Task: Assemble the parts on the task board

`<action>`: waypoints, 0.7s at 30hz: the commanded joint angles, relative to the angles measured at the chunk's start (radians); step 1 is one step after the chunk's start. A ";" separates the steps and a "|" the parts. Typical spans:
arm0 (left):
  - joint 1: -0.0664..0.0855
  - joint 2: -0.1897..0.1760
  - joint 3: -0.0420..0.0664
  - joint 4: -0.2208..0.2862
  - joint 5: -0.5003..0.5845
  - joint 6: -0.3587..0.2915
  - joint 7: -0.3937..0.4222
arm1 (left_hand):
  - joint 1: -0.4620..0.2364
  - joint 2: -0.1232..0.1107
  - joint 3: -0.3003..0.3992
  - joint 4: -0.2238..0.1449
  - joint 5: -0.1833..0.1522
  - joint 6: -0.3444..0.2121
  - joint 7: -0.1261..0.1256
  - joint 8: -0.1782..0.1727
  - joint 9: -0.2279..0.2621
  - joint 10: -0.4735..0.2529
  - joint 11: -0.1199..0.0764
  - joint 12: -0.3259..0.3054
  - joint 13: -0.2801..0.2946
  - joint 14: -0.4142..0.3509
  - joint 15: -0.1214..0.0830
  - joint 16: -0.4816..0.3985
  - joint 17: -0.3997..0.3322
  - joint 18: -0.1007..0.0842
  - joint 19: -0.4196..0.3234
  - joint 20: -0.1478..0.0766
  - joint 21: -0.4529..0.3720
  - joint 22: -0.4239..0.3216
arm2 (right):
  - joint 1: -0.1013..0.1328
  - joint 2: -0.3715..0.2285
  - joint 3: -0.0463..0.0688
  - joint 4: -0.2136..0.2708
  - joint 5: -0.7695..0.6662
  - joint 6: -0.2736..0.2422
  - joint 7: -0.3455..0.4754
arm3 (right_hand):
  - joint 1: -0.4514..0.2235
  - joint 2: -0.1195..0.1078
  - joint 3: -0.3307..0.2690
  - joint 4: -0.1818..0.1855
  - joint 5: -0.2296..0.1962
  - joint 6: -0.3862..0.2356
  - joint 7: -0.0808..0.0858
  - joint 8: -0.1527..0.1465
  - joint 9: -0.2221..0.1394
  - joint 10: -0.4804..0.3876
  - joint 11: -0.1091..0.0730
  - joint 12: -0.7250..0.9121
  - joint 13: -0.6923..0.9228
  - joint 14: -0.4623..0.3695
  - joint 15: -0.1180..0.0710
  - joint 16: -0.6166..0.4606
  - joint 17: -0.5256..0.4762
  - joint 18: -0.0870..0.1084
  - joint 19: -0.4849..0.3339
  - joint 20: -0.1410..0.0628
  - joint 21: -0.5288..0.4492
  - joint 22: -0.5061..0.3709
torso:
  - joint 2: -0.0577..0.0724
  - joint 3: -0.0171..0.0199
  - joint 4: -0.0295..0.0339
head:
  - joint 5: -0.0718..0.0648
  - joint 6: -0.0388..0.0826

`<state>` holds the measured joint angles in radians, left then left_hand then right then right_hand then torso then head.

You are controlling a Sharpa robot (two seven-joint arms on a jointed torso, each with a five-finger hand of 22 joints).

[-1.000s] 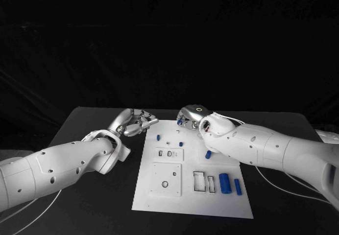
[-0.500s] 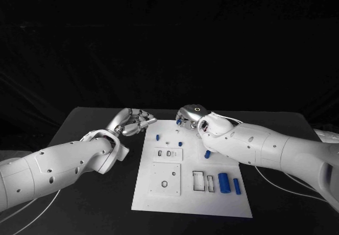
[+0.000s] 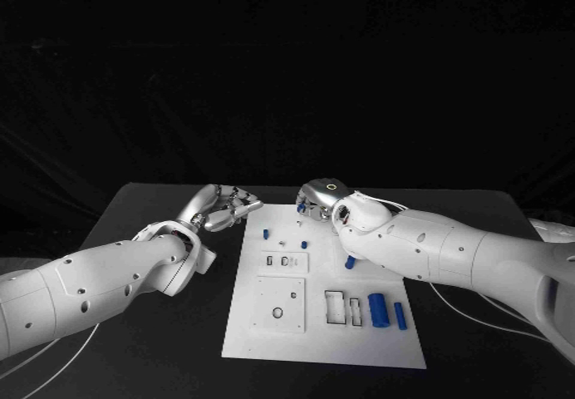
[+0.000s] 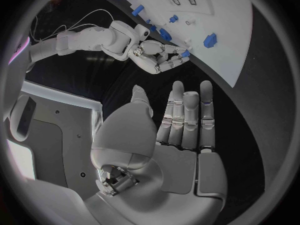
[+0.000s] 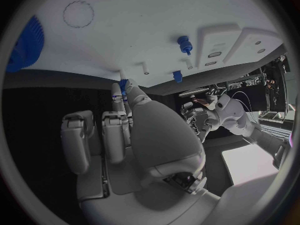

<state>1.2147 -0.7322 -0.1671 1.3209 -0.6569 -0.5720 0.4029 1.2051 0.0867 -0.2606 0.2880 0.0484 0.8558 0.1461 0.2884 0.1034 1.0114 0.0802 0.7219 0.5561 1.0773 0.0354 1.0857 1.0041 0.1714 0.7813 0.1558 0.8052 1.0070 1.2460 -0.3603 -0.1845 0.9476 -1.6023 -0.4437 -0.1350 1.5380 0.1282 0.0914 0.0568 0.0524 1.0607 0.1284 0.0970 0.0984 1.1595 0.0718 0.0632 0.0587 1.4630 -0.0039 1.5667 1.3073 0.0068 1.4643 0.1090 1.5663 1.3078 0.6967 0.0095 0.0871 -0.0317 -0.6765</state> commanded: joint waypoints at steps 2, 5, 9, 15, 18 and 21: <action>0.002 0.001 0.000 0.001 0.005 -0.001 0.015 | 0.007 0.001 -0.006 0.002 0.003 0.007 -0.002 -0.006 0.001 0.007 0.000 -0.003 -0.001 -0.002 0.000 -0.005 -0.001 0.007 -0.001 0.001 -0.003 -0.002 | -0.011 0.001 -0.005 0.000 -0.018 0.061 -0.032 | 0.009 0.000 0.007 -0.002 0.003 0.027 -0.020 0.003 0.006 0.009 -0.008 -0.001 0.001 0.108 0.000 0.004 0.263 -0.007 0.106 -0.002 0.004 0.263 | -0.001 0.0004 -0.0011 | 0.000 -0.002; 0.002 0.001 0.000 0.000 0.005 -0.001 0.014 | 0.007 0.001 -0.006 0.002 0.003 0.007 -0.002 -0.007 0.001 0.007 0.000 -0.004 -0.001 -0.001 0.000 -0.004 0.000 0.007 -0.001 0.001 -0.003 -0.002 | -0.011 0.001 -0.005 -0.001 -0.019 0.067 -0.041 | 0.009 0.000 0.007 -0.002 0.003 0.027 -0.020 0.003 0.006 0.009 -0.008 -0.001 0.001 0.108 0.000 0.004 0.263 -0.007 0.106 -0.002 0.004 0.263 | -0.001 0.0006 -0.0009 | 0.001 -0.001; 0.002 0.001 0.000 -0.003 0.005 -0.001 0.013 | 0.007 0.001 -0.006 0.002 0.003 0.007 -0.002 -0.007 0.001 0.007 0.000 -0.004 -0.001 -0.001 0.000 -0.004 0.000 0.007 -0.001 0.001 -0.003 -0.002 | -0.011 -0.001 -0.005 0.001 -0.020 0.068 -0.050 | 0.009 -0.001 0.008 -0.001 0.003 0.027 -0.019 0.003 0.006 0.009 -0.008 -0.001 0.001 0.108 0.000 0.004 0.263 -0.007 0.106 -0.002 0.004 0.263 | -0.001 0.0006 -0.0007 | 0.000 -0.002; 0.002 0.003 0.000 -0.010 0.005 0.000 0.011 | 0.007 0.001 -0.006 0.002 0.003 0.007 -0.002 -0.007 0.001 0.007 0.000 -0.004 -0.001 -0.001 0.000 -0.004 0.000 0.007 -0.001 0.001 -0.003 -0.002 | -0.011 -0.013 -0.005 0.021 -0.020 0.040 -0.059 | 0.008 -0.002 0.009 -0.001 0.002 0.026 -0.019 0.002 0.005 0.008 -0.008 -0.002 0.001 0.108 0.000 0.004 0.263 -0.007 0.106 -0.002 0.004 0.263 | -0.003 0.0007 -0.0012 | -0.003 -0.003; 0.002 0.006 0.000 -0.014 0.005 0.000 0.011 | 0.007 0.001 -0.006 0.002 0.003 0.007 -0.002 -0.007 0.001 0.007 0.000 -0.004 -0.001 -0.001 0.000 -0.004 0.000 0.007 -0.001 0.001 -0.003 -0.002 | -0.010 -0.018 -0.005 0.030 -0.015 0.013 -0.059 | 0.008 -0.002 0.009 0.000 0.002 0.026 -0.018 0.002 0.005 0.008 -0.007 -0.002 0.001 0.108 0.000 0.004 0.263 -0.007 0.106 -0.001 0.004 0.263 | -0.004 0.0007 -0.0016 | -0.004 -0.002; 0.002 0.008 0.000 -0.018 0.005 0.001 0.011 | 0.008 0.002 -0.007 0.002 0.003 0.006 -0.002 -0.008 0.001 0.008 0.000 -0.004 -0.002 0.000 0.000 -0.004 0.001 0.007 0.000 0.001 -0.005 -0.002 | -0.006 -0.026 -0.005 0.039 0.002 -0.021 -0.051 | 0.007 -0.002 0.011 0.001 0.002 0.027 -0.018 0.001 0.005 0.009 -0.006 -0.002 0.001 0.108 0.001 0.004 0.263 -0.007 0.106 -0.001 0.004 0.263 | -0.003 0.0010 -0.0015 | -0.006 0.000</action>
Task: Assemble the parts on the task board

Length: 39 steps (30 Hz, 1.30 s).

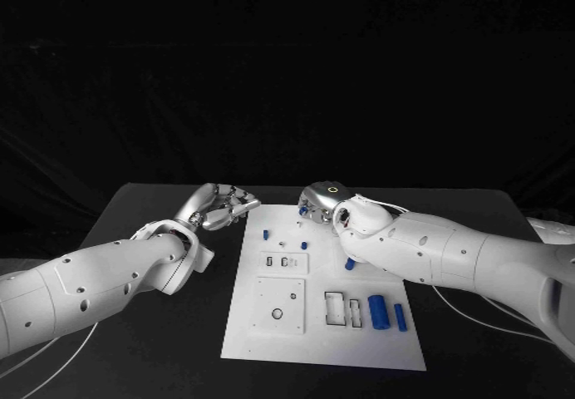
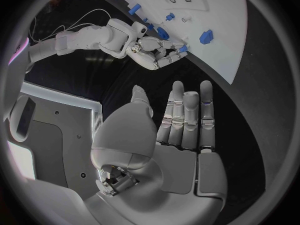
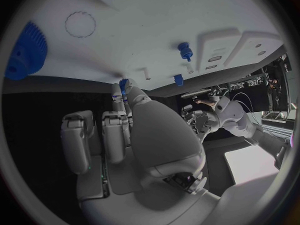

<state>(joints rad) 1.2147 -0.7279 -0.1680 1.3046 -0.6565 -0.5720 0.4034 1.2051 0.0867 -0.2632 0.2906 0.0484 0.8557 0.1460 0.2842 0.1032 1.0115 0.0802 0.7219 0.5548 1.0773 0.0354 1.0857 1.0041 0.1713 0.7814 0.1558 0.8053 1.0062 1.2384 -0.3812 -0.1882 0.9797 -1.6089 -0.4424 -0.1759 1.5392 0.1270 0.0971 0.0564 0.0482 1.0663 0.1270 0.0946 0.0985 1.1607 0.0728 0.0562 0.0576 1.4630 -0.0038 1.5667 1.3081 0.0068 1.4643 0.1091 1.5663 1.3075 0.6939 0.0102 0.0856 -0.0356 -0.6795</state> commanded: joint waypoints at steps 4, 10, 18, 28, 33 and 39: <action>0.002 0.007 0.000 -0.006 0.005 0.002 0.011 | 0.008 0.002 -0.004 0.000 0.003 0.006 -0.001 -0.003 0.001 0.008 0.000 -0.004 -0.001 0.000 0.000 -0.004 0.001 0.007 0.000 0.001 -0.005 -0.001 | 0.008 -0.018 0.000 0.020 0.032 -0.043 -0.004 | 0.004 -0.001 0.006 0.004 0.006 0.022 -0.016 0.003 0.005 0.008 -0.007 0.006 0.002 0.108 0.001 0.004 0.263 -0.007 0.106 -0.001 0.004 0.263 | -0.001 0.0001 0.0024 | -0.004 0.005; 0.002 0.009 0.000 -0.012 0.005 0.003 0.010 | 0.008 0.002 -0.004 0.000 0.003 0.006 -0.001 -0.003 0.001 0.008 0.000 -0.004 -0.001 0.000 0.000 -0.004 0.001 0.007 0.000 0.001 -0.005 -0.001 | 0.014 -0.030 0.000 0.029 0.057 -0.014 -0.005 | 0.000 -0.003 0.007 0.008 0.004 0.022 -0.016 0.002 0.004 0.008 -0.006 0.005 0.002 0.108 0.002 0.004 0.263 -0.007 0.106 0.000 0.004 0.263 | 0.001 0.0000 0.0023 | -0.006 0.007; 0.002 0.010 0.000 -0.014 0.005 0.003 0.006 | 0.008 0.003 -0.005 -0.001 0.003 0.005 -0.001 -0.004 0.001 0.008 0.000 -0.005 -0.002 0.001 0.000 -0.004 0.001 0.007 0.000 0.001 -0.007 -0.002 | 0.015 -0.025 0.000 0.028 0.056 0.053 -0.016 | -0.002 -0.005 0.010 0.011 0.004 0.020 -0.016 -0.001 0.003 0.005 -0.006 0.004 0.002 0.108 0.003 0.004 0.263 -0.007 0.106 0.001 0.004 0.263 | 0.001 -0.0002 0.0027 | -0.007 0.004; 0.002 0.009 0.000 -0.012 0.005 0.003 0.003 | 0.008 0.003 -0.005 -0.001 0.003 0.005 -0.001 -0.004 0.001 0.008 0.000 -0.005 -0.002 0.001 0.000 -0.004 0.001 0.007 0.000 0.001 -0.007 -0.002 | 0.015 -0.019 0.000 0.015 0.048 0.060 -0.021 | -0.001 -0.006 0.014 0.012 0.004 0.018 -0.017 -0.003 0.002 0.001 -0.006 0.003 0.002 0.108 0.003 0.004 0.263 -0.007 0.106 0.001 0.004 0.263 | 0.001 0.0006 0.0030 | -0.006 0.000; 0.002 0.009 0.000 -0.012 0.005 0.003 0.003 | 0.008 0.003 -0.005 -0.001 0.003 0.005 -0.001 -0.004 0.001 0.008 0.000 -0.005 -0.002 0.001 0.000 -0.004 0.001 0.007 0.000 0.001 -0.007 -0.002 | 0.014 -0.017 0.000 0.014 0.047 0.063 -0.021 | -0.002 -0.007 0.015 0.013 0.004 0.016 -0.016 -0.005 0.002 -0.001 -0.006 0.003 0.002 0.108 0.003 0.004 0.263 -0.007 0.106 0.002 0.004 0.263 | 0.000 0.0006 0.0018 | -0.005 -0.001; 0.002 0.010 0.000 -0.011 0.005 0.003 0.003 | 0.009 0.004 -0.005 -0.001 0.003 0.004 -0.001 -0.006 0.001 0.009 0.000 -0.006 -0.003 0.002 0.000 -0.004 0.002 0.007 0.001 0.001 -0.008 -0.002 | 0.014 -0.007 0.000 0.005 0.046 0.073 -0.022 | -0.003 -0.008 0.018 0.015 0.004 0.014 -0.016 -0.007 0.001 -0.004 -0.005 0.003 0.002 0.108 0.004 0.004 0.263 -0.007 0.106 0.002 0.004 0.263 | 0.000 0.0006 0.0023 | -0.006 -0.003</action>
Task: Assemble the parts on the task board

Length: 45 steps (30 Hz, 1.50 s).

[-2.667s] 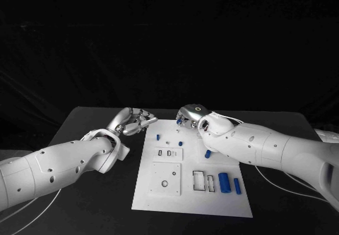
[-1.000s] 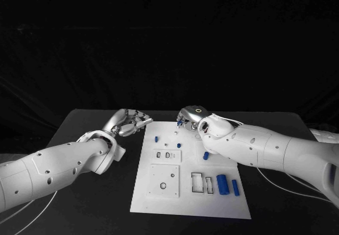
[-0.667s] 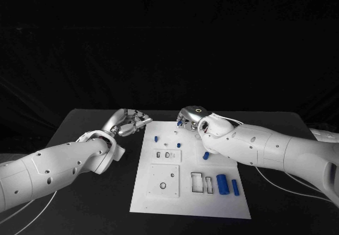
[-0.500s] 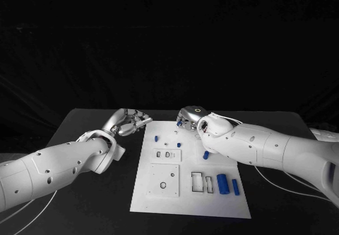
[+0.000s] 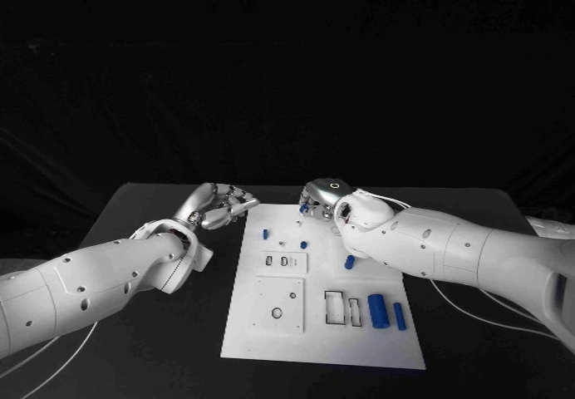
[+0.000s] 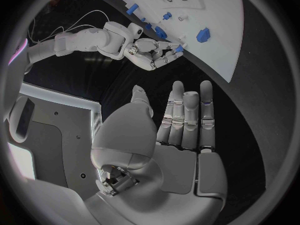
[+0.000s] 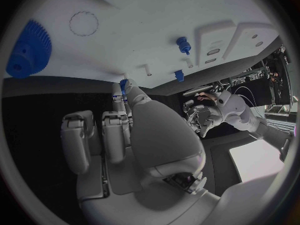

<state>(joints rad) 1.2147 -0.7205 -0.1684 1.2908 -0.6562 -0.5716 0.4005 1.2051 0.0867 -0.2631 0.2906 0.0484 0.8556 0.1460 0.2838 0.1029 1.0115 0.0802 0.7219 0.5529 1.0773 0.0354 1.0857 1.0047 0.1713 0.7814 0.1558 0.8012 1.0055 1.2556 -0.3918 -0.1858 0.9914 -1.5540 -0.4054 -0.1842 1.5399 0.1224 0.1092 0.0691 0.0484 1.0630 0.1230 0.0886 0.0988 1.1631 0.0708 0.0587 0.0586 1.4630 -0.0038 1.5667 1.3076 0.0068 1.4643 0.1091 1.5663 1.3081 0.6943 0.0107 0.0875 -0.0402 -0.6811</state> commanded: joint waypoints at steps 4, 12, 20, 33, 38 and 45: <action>0.002 0.003 0.001 0.004 0.004 0.002 0.004 | 0.009 0.005 -0.006 -0.001 0.003 0.004 -0.001 -0.006 0.001 0.009 0.000 -0.006 -0.002 0.003 0.000 -0.004 0.002 0.007 0.001 0.001 -0.005 -0.002 | -0.004 0.012 -0.002 -0.015 -0.010 0.048 -0.015 | -0.004 -0.005 0.008 0.004 0.004 0.015 -0.013 -0.003 0.000 -0.011 -0.003 0.000 0.001 0.108 0.004 0.004 0.263 -0.007 0.106 0.002 0.004 0.263 | -0.001 0.0003 0.0014 | -0.001 -0.001; 0.002 0.002 0.001 0.004 0.004 0.002 0.003 | 0.009 0.005 -0.006 -0.001 0.003 0.004 -0.001 -0.006 0.001 0.009 0.000 -0.006 -0.002 0.003 0.000 -0.004 0.002 0.007 0.001 0.001 -0.005 -0.002 | -0.005 0.016 -0.002 -0.020 -0.022 0.063 -0.027 | -0.006 -0.015 0.021 0.012 0.005 0.004 -0.015 -0.015 -0.005 -0.034 -0.004 0.000 0.001 0.108 0.004 0.004 0.263 -0.007 0.106 0.003 0.004 0.263 | -0.001 -0.0008 -0.0005 | 0.001 -0.002; 0.002 0.003 0.001 0.005 0.004 0.002 0.002 | 0.009 0.005 -0.006 -0.001 0.003 0.004 -0.001 -0.006 0.001 0.009 0.000 -0.006 -0.002 0.003 0.000 -0.004 0.002 0.007 0.001 0.001 -0.005 -0.002 | -0.005 0.014 -0.002 -0.017 -0.026 0.072 -0.043 | -0.028 -0.056 0.028 0.033 0.003 -0.089 -0.047 -0.029 -0.030 -0.131 0.042 -0.001 0.000 0.108 0.039 0.004 0.263 -0.007 0.106 0.025 0.004 0.263 | -0.002 0.0004 -0.0003 | 0.001 -0.003; 0.002 0.012 0.001 -0.006 0.004 0.002 0.005 | 0.010 0.007 -0.006 -0.001 0.003 0.003 -0.001 -0.007 0.001 0.010 0.000 -0.007 -0.004 0.002 0.000 -0.006 0.000 0.007 0.003 0.001 -0.008 -0.002 | 0.013 -0.063 -0.002 0.070 0.121 -0.123 0.010 | -0.161 -0.141 -0.064 0.089 -0.001 -0.373 0.007 -0.016 -0.030 -0.302 0.054 0.012 0.008 0.108 0.053 0.004 0.263 -0.007 0.106 0.054 0.004 0.263 | -0.004 0.0011 -0.0012 | 0.002 -0.002; 0.001 0.017 0.001 -0.012 0.004 0.004 0.008 | 0.010 0.007 -0.006 -0.001 0.003 0.003 -0.001 -0.008 0.001 0.010 0.000 -0.007 -0.004 0.003 0.000 -0.006 0.000 0.007 0.003 0.001 -0.008 -0.002 | 0.044 -0.155 -0.002 0.171 0.264 -0.152 0.062 | -0.181 -0.089 -0.059 0.116 -0.001 -0.242 0.045 0.024 -0.009 -0.228 0.055 0.042 0.017 0.108 0.054 0.004 0.263 -0.007 0.106 0.049 0.004 0.263 | -0.006 0.0011 -0.0050 | 0.001 -0.003; 0.001 0.019 0.000 -0.019 0.005 -0.001 0.015 | 0.012 0.009 -0.006 -0.001 0.003 0.002 0.000 -0.009 0.001 0.010 0.001 -0.008 -0.005 0.000 0.000 -0.010 -0.004 0.007 0.004 0.002 -0.010 -0.003 | 0.070 -0.316 -0.004 0.314 0.382 -0.164 0.092 | -0.205 -0.062 -0.077 0.147 0.000 -0.211 0.055 0.022 -0.010 -0.115 0.066 0.082 0.029 0.108 0.078 0.004 0.263 -0.007 0.106 0.073 0.004 0.263 | -0.010 0.0026 -0.0114 | -0.004 -0.005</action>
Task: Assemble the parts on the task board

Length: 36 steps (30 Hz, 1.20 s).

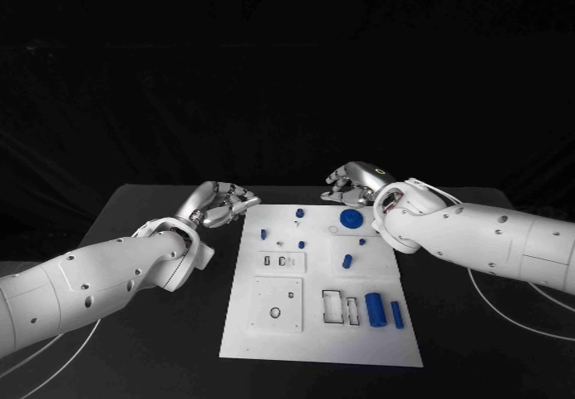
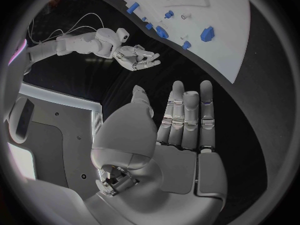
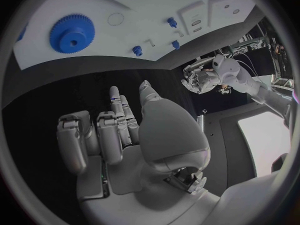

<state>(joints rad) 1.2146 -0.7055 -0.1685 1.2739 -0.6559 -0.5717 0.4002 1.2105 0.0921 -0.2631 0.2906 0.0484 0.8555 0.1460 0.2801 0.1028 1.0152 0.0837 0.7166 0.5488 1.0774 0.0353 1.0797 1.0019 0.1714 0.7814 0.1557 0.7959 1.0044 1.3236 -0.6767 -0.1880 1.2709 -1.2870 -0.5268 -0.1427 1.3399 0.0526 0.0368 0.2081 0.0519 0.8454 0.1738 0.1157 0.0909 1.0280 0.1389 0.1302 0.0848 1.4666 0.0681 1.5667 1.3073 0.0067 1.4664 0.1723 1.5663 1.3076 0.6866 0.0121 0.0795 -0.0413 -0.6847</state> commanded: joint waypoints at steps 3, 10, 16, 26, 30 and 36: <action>0.000 0.004 0.000 -0.005 0.006 -0.003 0.018 | 0.007 0.003 -0.007 -0.001 0.003 0.001 0.000 -0.006 0.001 0.006 -0.003 -0.003 -0.002 0.000 0.001 -0.004 -0.001 0.007 0.004 0.002 -0.005 -0.001 | 0.005 -0.084 -0.003 0.079 0.131 -0.056 0.050 | -0.017 0.011 -0.019 0.022 -0.002 0.005 0.005 -0.015 -0.005 0.074 -0.020 0.037 0.017 0.104 -0.010 0.004 0.263 -0.003 0.093 0.000 -0.003 0.254 | -0.003 0.0025 -0.0072 | -0.004 -0.001; -0.001 0.008 0.000 -0.006 0.007 -0.003 0.019 | 0.007 0.004 -0.007 -0.001 0.003 0.000 0.000 -0.007 0.001 0.006 -0.002 -0.003 -0.002 -0.003 0.001 -0.006 -0.004 0.007 0.004 0.002 -0.006 -0.002 | 0.005 -0.151 -0.007 0.124 0.149 -0.017 0.035 | -0.033 0.008 -0.073 0.038 0.000 -0.018 -0.027 -0.049 -0.010 0.034 -0.067 0.361 0.299 0.104 -0.062 0.004 0.263 -0.007 0.104 -0.058 0.004 0.263 | -0.003 0.0011 -0.0062 | -0.018 -0.008; -0.001 0.011 0.000 -0.006 0.007 0.000 0.019 | 0.008 0.004 -0.007 -0.001 0.003 0.000 0.000 -0.007 0.001 0.006 -0.002 -0.004 -0.002 -0.001 0.001 -0.005 -0.003 0.007 0.004 0.002 -0.007 -0.002 | 0.001 -0.155 -0.009 0.110 0.154 0.073 0.015 | -0.052 0.038 -0.110 0.058 -0.006 -0.115 -0.071 -0.038 -0.017 -0.176 -0.060 0.991 0.920 0.104 -0.037 0.004 0.263 0.013 0.031 -0.057 -0.049 0.220 | -0.003 0.0002 -0.0028 | -0.026 -0.008; -0.001 0.007 0.000 -0.003 0.007 0.002 0.017 | 0.009 0.005 -0.007 -0.001 0.003 -0.001 0.001 -0.008 0.001 0.007 -0.002 -0.004 -0.004 0.001 0.001 -0.003 0.000 0.007 0.005 0.002 -0.008 -0.002 | -0.014 -0.127 -0.009 0.063 0.023 0.147 -0.015 | -0.020 0.016 -0.154 0.033 -0.001 -0.054 -0.069 0.014 0.019 0.543 -0.025 1.441 1.486 0.104 0.004 0.004 0.263 -0.005 0.098 -0.006 0.000 0.261 | -0.002 -0.0002 -0.0019 | -0.032 -0.009; -0.001 0.004 0.000 -0.001 0.007 0.002 0.017 | 0.009 0.005 -0.007 -0.001 0.003 -0.001 0.001 -0.008 0.001 0.007 -0.002 -0.004 -0.004 0.001 0.001 -0.003 0.000 0.007 0.005 0.002 -0.008 -0.002 | -0.021 -0.122 -0.009 0.063 -0.164 0.128 -0.047 | -0.036 -0.008 -0.149 0.032 0.002 -0.030 -0.091 0.019 0.031 0.543 -0.031 1.441 1.486 0.104 0.000 0.004 0.263 -0.007 0.104 -0.003 0.004 0.263 | -0.002 0.0012 -0.0030 | -0.025 -0.015; -0.001 0.003 0.000 -0.002 0.007 0.003 0.017 | 0.009 0.005 -0.007 -0.001 0.003 -0.001 0.001 -0.008 0.001 0.007 -0.002 -0.004 -0.004 0.001 0.001 -0.003 0.000 0.007 0.005 0.002 -0.008 -0.002 | -0.024 -0.104 -0.009 0.042 -0.269 0.163 -0.098 | -0.079 -0.072 -0.080 0.035 0.101 0.013 -0.075 0.024 0.050 0.543 -0.059 1.441 1.486 0.104 -0.032 0.004 0.263 -0.007 0.104 -0.022 0.004 0.263 | -0.003 0.0007 -0.0050 | -0.032 -0.009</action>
<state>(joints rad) 1.2127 -0.7033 -0.1690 1.2692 -0.6538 -0.5719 0.4048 1.2144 0.0959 -0.2631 0.2906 0.0484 0.8555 0.1459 0.2760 0.1027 1.0151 0.0837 0.7166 0.5466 1.0774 0.0354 1.0772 1.0009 0.1714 0.7815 0.1557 0.7921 1.0036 1.3005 -0.7824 -0.1973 1.3162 -1.4229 -0.4073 -0.1872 1.2610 -0.0146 -0.0473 0.2454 0.1436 0.8551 0.0964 0.1389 0.1401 1.4657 0.0839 1.5680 1.3083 1.4658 0.0392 1.5667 1.3079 0.0064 1.4687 0.1561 1.5674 1.3080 0.6842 0.0124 0.0758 -0.0694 -0.6982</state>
